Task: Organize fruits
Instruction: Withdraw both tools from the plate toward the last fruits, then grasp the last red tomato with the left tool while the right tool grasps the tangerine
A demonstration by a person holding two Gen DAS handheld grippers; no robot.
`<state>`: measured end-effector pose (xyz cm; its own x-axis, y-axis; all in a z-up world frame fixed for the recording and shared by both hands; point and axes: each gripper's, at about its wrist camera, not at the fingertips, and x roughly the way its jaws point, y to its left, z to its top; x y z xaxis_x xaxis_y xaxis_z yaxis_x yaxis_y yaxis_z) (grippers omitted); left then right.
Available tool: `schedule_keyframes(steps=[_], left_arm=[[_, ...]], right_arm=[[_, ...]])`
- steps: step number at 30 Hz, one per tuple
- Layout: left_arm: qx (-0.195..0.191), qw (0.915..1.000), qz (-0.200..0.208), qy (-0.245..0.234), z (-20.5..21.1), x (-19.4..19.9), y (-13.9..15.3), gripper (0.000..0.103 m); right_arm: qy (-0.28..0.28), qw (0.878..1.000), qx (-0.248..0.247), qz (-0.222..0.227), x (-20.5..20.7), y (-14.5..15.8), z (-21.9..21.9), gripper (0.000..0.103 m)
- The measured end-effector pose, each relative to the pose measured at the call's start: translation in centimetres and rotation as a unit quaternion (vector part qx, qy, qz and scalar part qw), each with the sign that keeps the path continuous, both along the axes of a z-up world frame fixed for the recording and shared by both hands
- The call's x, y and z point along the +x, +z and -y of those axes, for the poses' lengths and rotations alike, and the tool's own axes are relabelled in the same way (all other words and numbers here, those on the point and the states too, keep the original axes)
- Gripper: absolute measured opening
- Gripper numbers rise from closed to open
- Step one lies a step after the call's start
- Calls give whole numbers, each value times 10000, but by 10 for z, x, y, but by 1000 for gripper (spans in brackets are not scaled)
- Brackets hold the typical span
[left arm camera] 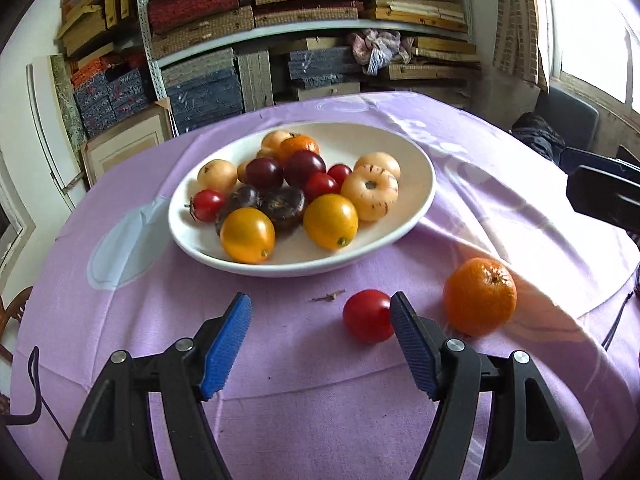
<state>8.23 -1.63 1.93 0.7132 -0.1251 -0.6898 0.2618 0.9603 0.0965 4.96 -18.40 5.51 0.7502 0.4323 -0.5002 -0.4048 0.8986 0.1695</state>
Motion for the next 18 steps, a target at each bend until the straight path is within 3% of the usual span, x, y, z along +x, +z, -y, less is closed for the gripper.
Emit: schedule_keyframes(steps=[11,16,18], left_arm=[[-119,9994,-322,-100,11,11,-8,72],[-214,9984,-500,-159,12,17,-12,46],[-255,9983,-512,-149,11,18,-12,42]], right_arm=[[104,9996,-2,-260,6,-10,-4,76],[124,9996,-7,-273,6,-10,-4,76],[144,9994,-26,-300,6,-11,-5,76]])
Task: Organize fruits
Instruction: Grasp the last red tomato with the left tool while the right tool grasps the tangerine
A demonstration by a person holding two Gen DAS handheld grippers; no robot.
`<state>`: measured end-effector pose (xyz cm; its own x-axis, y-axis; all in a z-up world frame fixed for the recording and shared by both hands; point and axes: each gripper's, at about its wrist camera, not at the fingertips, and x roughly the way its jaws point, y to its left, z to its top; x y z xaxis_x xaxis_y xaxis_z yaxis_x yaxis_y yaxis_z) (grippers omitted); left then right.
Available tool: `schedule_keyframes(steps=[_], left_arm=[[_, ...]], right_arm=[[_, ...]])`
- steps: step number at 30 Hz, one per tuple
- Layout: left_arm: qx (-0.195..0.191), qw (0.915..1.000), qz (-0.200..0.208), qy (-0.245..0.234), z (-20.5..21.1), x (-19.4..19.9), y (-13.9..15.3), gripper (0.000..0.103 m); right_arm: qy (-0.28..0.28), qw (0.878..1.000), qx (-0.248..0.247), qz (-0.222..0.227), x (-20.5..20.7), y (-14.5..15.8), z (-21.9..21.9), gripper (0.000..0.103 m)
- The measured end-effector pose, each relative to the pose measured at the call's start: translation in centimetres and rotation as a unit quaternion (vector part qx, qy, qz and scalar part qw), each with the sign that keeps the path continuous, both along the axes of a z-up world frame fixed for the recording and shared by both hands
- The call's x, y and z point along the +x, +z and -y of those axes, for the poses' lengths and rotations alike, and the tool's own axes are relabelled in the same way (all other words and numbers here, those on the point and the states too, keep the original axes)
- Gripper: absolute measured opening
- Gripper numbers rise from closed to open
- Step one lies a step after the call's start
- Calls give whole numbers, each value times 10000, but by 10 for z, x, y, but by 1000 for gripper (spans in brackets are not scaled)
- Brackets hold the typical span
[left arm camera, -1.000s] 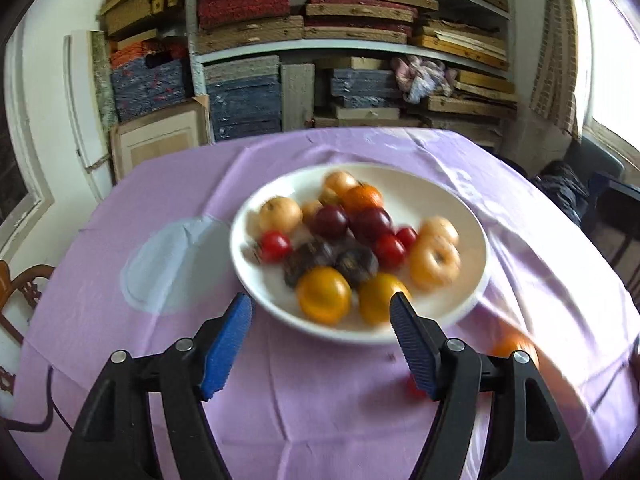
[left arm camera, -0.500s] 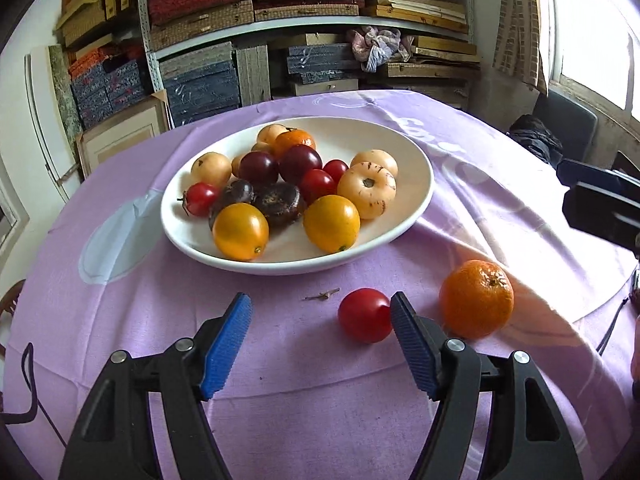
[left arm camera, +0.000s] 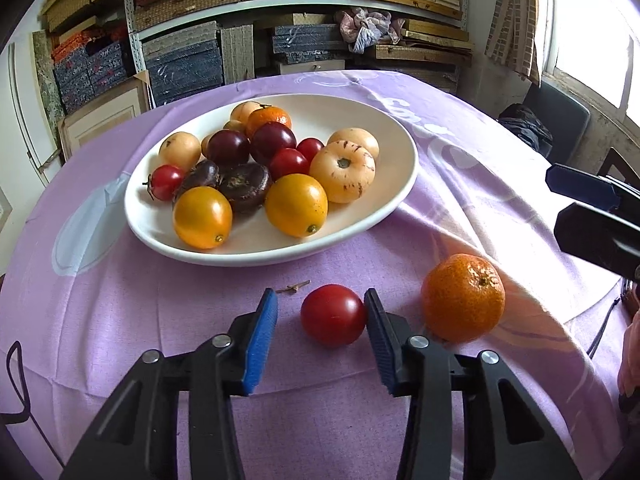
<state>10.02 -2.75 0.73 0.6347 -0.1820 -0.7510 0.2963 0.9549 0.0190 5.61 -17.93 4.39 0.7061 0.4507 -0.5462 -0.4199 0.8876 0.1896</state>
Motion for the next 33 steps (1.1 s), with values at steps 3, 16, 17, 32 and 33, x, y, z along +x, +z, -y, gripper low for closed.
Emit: schedule_keyframes(steps=[3,16,17,32,33], left_arm=[[-33,10000,-3,-45,1,1,0,32],[-124,9994,241,216,-24,-12,11,32],[-125,9993,254,240,-25,-12,12,32],[5,9985,421,350,-27,-17,17,32],[22,9983,447,373,-27,-17,18,32]], right_arm=[[61,9999,-55,-80,1,-4,-4,76],[539,9929,-973,-432,4,-38,-52,73],[527,9927,-997,-435,5,-39,-54,73],[515,9925,-897,-658,22,-44,-55,48],[491,9931,-851,-638,21,-42,-52,48]])
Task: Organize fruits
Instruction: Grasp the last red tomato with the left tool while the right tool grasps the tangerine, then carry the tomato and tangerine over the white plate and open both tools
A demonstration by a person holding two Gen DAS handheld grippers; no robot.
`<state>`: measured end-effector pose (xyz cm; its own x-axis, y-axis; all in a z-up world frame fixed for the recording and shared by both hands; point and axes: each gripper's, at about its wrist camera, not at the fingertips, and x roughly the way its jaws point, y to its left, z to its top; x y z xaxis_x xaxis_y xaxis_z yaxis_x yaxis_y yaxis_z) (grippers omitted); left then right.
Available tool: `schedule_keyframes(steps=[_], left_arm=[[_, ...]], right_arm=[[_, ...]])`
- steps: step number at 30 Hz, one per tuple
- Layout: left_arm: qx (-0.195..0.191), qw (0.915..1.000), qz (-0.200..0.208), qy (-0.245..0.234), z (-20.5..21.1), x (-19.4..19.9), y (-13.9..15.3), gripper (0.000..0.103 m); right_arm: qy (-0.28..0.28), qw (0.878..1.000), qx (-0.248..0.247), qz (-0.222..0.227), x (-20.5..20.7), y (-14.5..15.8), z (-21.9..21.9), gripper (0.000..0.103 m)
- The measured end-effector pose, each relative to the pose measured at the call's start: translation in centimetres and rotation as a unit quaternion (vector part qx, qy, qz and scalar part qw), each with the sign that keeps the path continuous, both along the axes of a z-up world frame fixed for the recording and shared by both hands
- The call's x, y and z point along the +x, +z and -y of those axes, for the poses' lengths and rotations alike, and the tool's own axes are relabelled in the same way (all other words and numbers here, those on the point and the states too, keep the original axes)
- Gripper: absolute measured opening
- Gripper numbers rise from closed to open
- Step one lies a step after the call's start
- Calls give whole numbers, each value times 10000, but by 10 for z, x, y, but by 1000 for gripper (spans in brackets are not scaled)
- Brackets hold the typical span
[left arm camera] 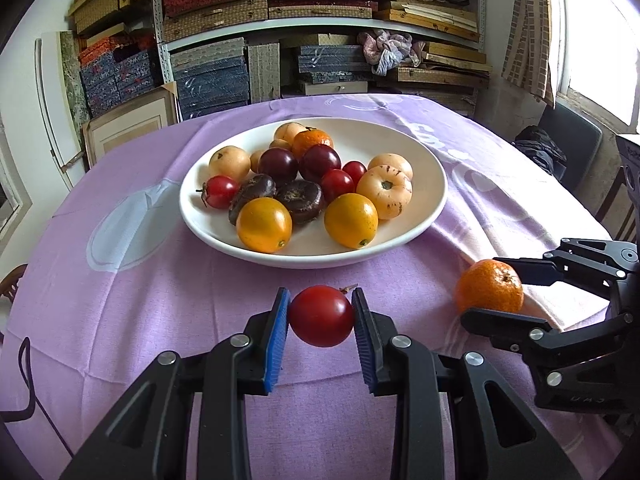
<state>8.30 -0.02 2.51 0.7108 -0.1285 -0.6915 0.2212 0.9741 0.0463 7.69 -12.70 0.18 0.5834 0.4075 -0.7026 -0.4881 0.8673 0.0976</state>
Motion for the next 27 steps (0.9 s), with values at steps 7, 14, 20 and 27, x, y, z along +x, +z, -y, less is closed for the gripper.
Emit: schedule_keyframes(steps=[7,14,20,27], left_arm=[[242,9989,354,184,-1,-2,18,32],[440,9965,648,299,-5,15,47,31],[427,9962,599,461,-9,51,51,31],[131,9980,158,606,-16,95,25,32]], right_arm=[[-207,9988,384,208,0,30,18,48],[-320,9949,617,726,12,88,20,47],[-445,9944,436,854,53,98,-3,47],[-481,9978,89,455,103,49,-33,47]])
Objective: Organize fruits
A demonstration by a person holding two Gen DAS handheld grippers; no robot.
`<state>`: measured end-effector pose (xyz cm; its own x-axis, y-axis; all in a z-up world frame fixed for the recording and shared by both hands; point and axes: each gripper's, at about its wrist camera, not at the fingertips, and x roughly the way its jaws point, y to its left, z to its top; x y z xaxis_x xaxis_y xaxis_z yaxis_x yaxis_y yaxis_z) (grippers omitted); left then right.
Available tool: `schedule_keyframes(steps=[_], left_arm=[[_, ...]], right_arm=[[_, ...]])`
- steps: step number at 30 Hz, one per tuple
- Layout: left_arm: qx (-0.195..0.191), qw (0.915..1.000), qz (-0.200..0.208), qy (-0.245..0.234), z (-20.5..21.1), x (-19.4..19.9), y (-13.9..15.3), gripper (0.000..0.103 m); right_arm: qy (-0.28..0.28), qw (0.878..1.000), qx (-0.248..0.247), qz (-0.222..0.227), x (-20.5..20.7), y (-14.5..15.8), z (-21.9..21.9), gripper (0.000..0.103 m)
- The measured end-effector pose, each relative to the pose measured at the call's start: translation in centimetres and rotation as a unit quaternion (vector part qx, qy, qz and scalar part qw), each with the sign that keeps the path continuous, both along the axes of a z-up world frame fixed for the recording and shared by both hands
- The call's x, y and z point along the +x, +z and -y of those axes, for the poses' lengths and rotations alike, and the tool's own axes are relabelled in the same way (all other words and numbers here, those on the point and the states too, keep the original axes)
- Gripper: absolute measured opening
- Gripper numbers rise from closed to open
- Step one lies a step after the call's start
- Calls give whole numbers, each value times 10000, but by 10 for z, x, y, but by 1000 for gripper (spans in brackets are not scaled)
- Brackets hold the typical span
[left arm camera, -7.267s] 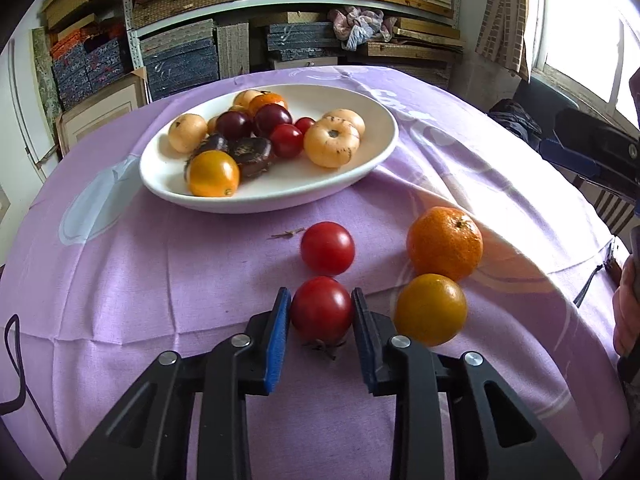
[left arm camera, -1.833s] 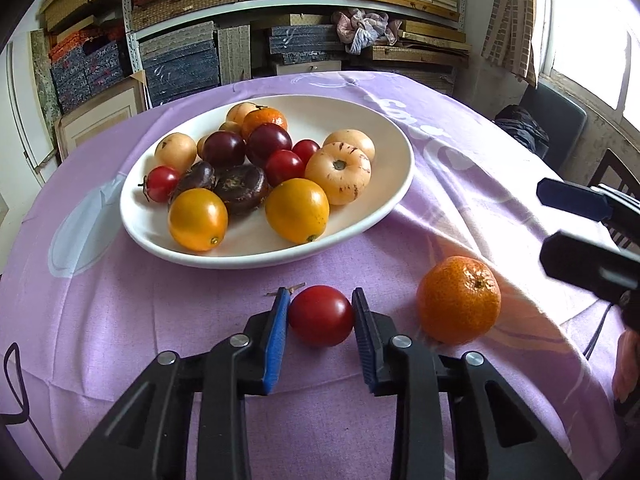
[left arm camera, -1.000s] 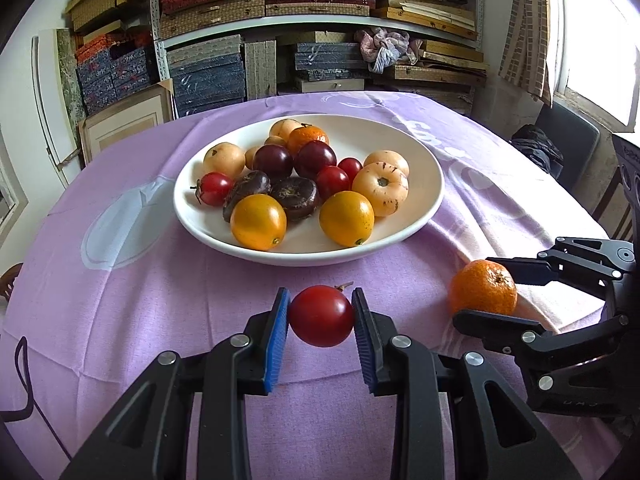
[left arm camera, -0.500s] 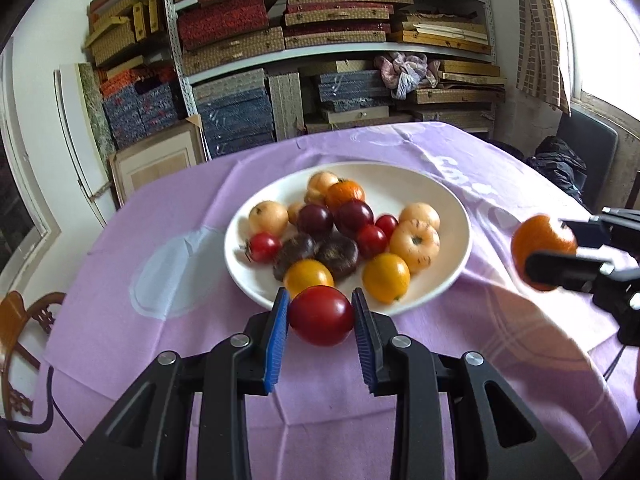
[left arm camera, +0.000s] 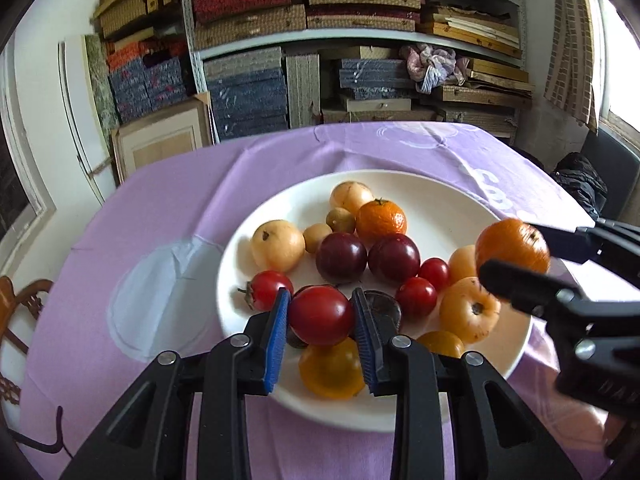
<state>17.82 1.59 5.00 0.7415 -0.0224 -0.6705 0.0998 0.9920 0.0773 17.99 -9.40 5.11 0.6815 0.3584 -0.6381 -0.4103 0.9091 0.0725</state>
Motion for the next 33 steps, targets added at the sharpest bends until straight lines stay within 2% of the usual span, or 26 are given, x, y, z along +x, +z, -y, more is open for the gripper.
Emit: schedule_keyframes(steps=[7,9,11,13,15,18,19,21,28,33], left_arm=[[-68,10000,-11,61,-2,12,-5,32],[-103,9999,-25,99,-4,14,-6,32],[-148,9998,-77,147,-6,17,-7,43],[-147,9997,-71,190,-8,15,-7,65],[-81,9998,12,197,-7,10,-5,73],[-56,9998,94,138,-4,2,1,75],[-61,9998,123,149,-4,-3,3,85],[-111,9997,168,146,-4,-10,7,96],[-246,9991,262,215,-6,-47,14,100],[-63,9993,201,298,-2,-67,18,100]], right_arm=[[27,9998,-89,180,6,-6,-5,49],[-63,9994,-92,333,4,-3,-3,70],[-131,9987,-50,489,2,0,1,82],[-123,9987,-22,488,1,1,4,87],[-123,9986,-11,507,-4,3,6,87],[-154,9983,70,565,-16,7,11,91],[-177,9979,129,602,-23,8,14,95],[-203,9978,174,600,-33,9,20,95],[-444,9967,471,495,-73,1,45,99],[-374,9968,485,508,-102,-4,52,99]])
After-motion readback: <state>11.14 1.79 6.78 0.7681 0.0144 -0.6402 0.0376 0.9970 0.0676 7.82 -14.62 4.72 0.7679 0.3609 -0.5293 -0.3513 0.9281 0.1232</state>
